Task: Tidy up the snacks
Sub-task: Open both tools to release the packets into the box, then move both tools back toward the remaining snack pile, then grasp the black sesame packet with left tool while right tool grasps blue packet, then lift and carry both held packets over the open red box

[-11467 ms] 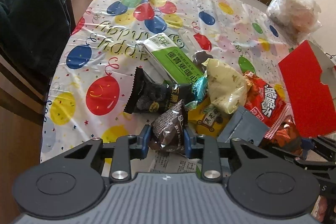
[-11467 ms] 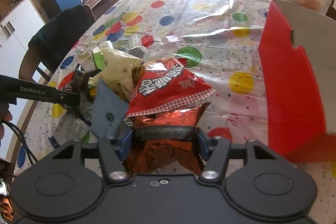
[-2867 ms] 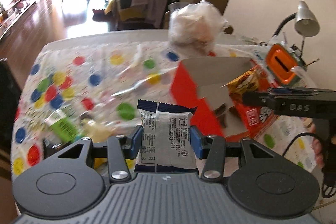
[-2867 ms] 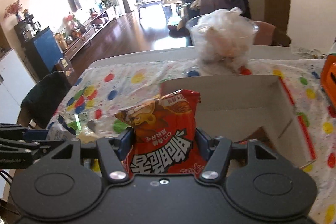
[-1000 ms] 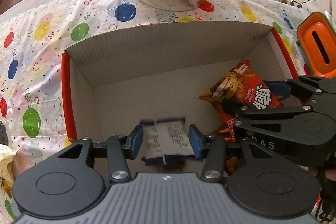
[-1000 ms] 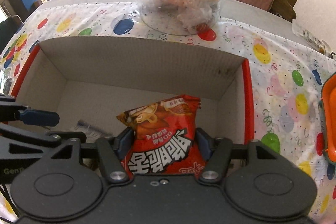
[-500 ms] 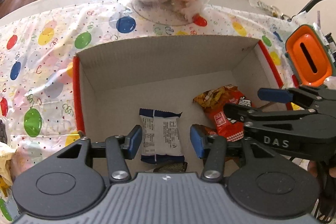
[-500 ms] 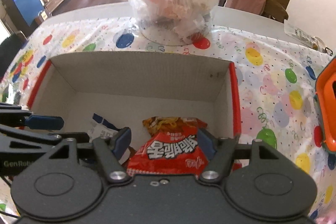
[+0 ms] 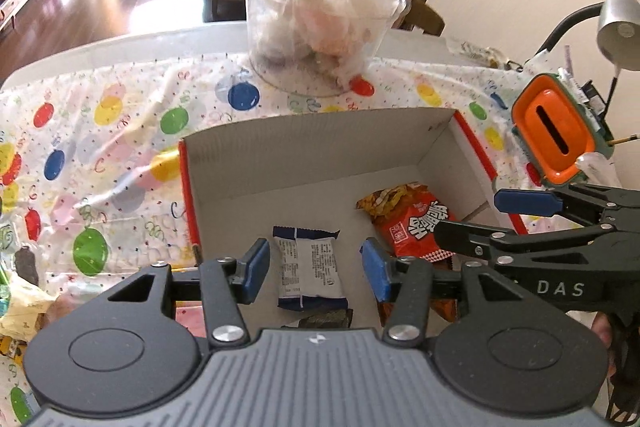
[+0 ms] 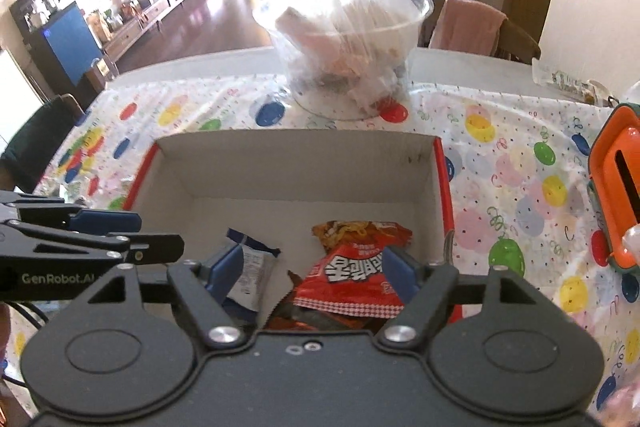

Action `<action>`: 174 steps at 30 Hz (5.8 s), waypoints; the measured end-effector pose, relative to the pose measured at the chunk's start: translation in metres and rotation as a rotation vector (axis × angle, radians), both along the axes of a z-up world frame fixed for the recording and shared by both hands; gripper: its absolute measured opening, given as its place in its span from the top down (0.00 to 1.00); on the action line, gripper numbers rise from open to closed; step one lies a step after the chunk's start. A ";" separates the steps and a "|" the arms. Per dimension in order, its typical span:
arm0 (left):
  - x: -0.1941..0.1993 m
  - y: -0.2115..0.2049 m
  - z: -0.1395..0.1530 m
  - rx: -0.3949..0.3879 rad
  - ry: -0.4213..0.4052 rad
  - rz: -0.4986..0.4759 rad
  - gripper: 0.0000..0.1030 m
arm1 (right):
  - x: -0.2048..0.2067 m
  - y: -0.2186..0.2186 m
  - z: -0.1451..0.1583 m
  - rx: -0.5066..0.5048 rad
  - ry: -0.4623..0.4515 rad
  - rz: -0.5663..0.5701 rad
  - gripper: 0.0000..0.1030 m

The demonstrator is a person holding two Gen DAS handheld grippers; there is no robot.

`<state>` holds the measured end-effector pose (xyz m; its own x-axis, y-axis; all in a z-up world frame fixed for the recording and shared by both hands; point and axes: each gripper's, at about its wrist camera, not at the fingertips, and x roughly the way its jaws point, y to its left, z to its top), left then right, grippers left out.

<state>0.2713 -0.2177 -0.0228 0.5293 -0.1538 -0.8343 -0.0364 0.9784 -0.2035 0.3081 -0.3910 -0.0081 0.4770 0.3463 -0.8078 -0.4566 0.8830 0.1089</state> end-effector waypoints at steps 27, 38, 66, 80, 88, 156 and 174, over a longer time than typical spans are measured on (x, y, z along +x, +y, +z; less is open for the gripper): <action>-0.130 0.081 0.047 0.070 -0.252 -0.007 0.22 | -0.116 0.061 0.041 0.171 -0.167 0.121 0.00; -0.166 0.148 0.035 0.070 -0.264 0.025 0.18 | -0.146 0.113 0.032 0.175 -0.150 0.164 0.00; -0.160 0.308 -0.040 0.196 -0.080 -0.413 0.18 | -0.185 0.264 -0.062 0.027 0.027 0.287 0.00; -0.123 0.310 -0.091 0.340 0.052 -0.681 0.18 | -0.181 0.320 -0.111 -0.116 0.055 0.375 0.01; -0.113 0.309 -0.106 0.384 0.061 -0.736 0.18 | -0.178 0.337 -0.132 -0.184 0.060 0.432 0.04; -0.118 0.290 -0.111 0.449 0.059 -0.910 0.62 | -0.188 0.305 -0.107 0.028 0.196 0.313 0.38; -0.173 0.299 -0.090 0.226 0.041 -0.553 0.69 | -0.191 0.274 -0.083 0.034 0.141 0.237 0.38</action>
<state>0.0981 0.0816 -0.1131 0.3885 -0.2134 -0.8964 0.4872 0.8733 0.0033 0.1166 -0.1166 -0.0911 0.2633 0.4633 -0.8462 -0.6283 0.7480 0.2140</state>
